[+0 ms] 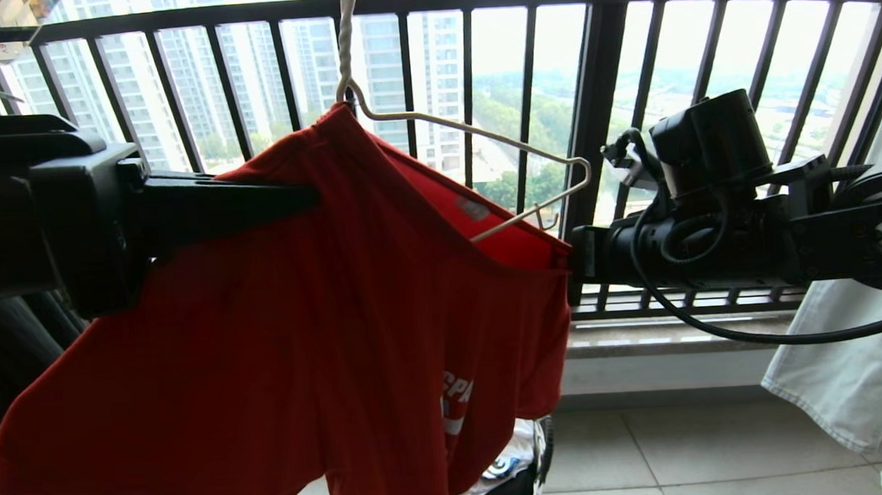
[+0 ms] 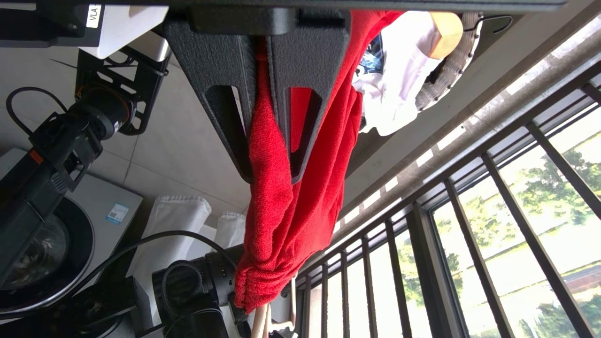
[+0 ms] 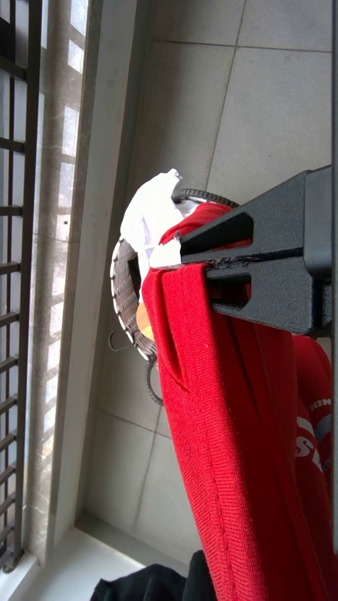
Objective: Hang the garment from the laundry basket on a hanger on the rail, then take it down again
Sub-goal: Hang the clothes on the clothes rack
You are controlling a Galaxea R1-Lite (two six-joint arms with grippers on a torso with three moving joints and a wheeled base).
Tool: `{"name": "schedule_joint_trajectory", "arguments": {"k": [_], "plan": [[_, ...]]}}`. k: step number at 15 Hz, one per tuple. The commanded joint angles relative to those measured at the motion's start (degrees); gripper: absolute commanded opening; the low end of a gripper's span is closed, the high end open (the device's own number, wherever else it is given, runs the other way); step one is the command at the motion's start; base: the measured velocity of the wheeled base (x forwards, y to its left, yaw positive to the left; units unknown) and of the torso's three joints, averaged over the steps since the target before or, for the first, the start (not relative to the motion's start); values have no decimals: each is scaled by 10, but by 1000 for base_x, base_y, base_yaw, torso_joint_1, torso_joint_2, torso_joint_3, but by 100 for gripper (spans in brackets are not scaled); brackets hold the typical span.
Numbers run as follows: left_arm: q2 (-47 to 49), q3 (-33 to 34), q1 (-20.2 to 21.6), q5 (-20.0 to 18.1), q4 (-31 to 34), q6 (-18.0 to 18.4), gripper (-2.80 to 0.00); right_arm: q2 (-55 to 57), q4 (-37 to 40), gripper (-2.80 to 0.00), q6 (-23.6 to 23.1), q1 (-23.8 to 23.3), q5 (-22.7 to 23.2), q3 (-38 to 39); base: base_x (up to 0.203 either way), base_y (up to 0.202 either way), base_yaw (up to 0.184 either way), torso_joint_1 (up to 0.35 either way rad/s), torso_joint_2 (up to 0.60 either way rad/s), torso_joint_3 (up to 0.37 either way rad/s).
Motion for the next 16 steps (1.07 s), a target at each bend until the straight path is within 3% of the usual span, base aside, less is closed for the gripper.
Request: {"name": "schedule_joint_trajectory", "arguments": {"k": [1, 12, 16], "plan": [[19, -2, 0, -2, 0, 0, -280, 1, 21, -280, -2, -6, 3, -14, 0, 0, 0, 0, 0, 0], [55, 0, -28, 0, 0, 5, -280, 17, 179, -280, -28, -48, 23, -141, 0, 0, 0, 0, 0, 0], [58, -1, -28, 1, 0, 6, -280, 16, 197, -280, -49, -66, 25, -148, 0, 0, 0, 0, 0, 0]]}}
